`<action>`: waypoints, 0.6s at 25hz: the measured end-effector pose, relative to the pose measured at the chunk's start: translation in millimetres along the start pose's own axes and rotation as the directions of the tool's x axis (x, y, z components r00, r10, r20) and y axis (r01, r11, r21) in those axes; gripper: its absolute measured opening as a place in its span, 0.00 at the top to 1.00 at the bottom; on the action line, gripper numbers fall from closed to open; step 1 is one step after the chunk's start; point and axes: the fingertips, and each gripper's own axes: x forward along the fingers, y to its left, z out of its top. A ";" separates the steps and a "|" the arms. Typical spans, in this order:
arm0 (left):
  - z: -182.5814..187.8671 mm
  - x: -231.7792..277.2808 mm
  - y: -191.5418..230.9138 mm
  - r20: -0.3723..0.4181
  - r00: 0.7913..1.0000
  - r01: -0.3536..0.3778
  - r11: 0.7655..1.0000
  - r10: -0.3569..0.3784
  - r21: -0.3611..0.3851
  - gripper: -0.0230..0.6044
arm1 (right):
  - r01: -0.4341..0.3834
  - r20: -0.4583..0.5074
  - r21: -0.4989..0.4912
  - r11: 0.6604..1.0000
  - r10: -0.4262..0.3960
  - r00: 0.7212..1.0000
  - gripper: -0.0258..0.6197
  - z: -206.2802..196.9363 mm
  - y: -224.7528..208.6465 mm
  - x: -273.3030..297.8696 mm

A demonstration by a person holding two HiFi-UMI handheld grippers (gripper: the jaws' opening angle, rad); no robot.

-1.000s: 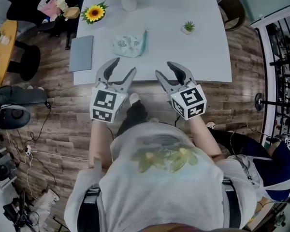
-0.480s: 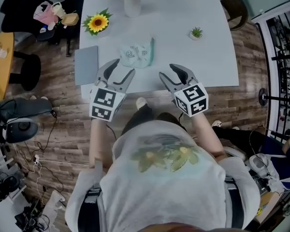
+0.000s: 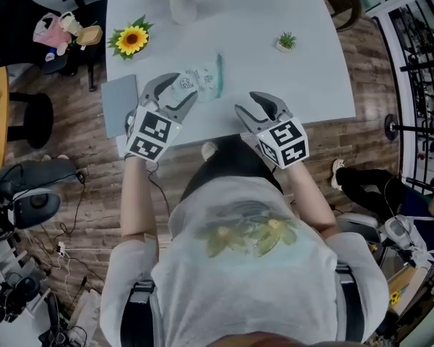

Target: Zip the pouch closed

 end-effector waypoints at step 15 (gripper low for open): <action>3.8 70.5 34.7 -0.145 0.979 0.164 0.975 -0.143 0.147 0.60 | -0.024 -0.013 -0.005 1.000 0.024 1.000 0.65 15.3 -51.7 43.5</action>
